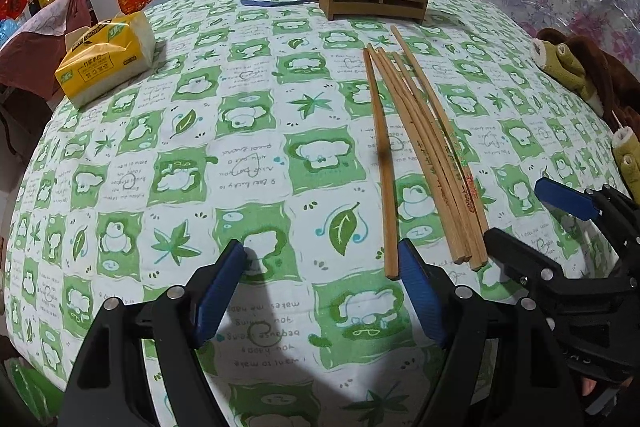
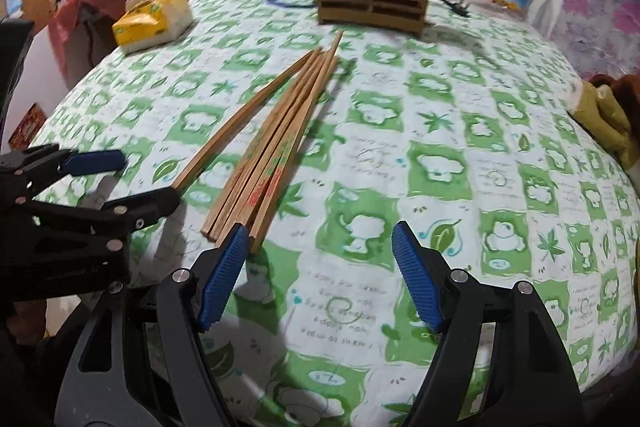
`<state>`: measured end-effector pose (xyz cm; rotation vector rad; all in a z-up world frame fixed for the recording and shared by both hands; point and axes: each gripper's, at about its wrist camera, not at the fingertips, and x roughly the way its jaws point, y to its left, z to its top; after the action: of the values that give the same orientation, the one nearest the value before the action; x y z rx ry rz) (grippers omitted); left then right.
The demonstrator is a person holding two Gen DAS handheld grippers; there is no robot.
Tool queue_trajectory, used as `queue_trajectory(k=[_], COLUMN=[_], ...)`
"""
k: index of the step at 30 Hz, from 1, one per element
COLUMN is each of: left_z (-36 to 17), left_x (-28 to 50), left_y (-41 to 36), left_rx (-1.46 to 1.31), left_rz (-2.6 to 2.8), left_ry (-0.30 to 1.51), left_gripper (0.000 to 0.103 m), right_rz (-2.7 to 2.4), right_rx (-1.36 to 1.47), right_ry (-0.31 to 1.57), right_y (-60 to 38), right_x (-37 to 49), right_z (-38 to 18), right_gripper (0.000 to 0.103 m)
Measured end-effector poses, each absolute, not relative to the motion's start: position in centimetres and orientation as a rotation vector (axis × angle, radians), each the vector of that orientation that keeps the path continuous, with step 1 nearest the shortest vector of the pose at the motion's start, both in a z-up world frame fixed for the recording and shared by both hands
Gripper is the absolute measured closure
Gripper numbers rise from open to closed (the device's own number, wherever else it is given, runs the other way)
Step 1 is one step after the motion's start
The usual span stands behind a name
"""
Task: Organize utensils
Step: 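Close the right tool on one chopstick while the left tool approaches the pile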
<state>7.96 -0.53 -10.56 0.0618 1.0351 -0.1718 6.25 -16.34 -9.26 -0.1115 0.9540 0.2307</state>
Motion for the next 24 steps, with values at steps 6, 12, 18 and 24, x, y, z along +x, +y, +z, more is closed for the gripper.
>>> queue_trajectory(k=[6, 12, 18, 24], left_z=[-10.6, -10.5, -10.5, -10.6], left_x=[8.0, 7.9, 7.9, 7.7], left_y=[-0.4, -0.3, -0.1, -0.2], left_rx=[0.059, 0.057, 0.056, 0.065], left_rz=[-0.169, -0.168, -0.17, -0.165], left_ry=[1.037, 1.037, 1.038, 1.03], left_gripper=[0.026, 0.026, 0.026, 0.025], right_rz=[0.142, 0.169, 0.201, 0.22], right_rx=[-0.193, -0.124, -0.166, -0.123], right_ry=[0.91, 0.922, 0.924, 0.912], right_y=[-16.6, -17.9, -16.0, -15.7], right_x=[6.3, 6.5, 6.1, 6.1], right_z=[-8.7, -8.4, -9.1, -9.6], right_gripper=[0.03, 0.03, 0.036, 0.053])
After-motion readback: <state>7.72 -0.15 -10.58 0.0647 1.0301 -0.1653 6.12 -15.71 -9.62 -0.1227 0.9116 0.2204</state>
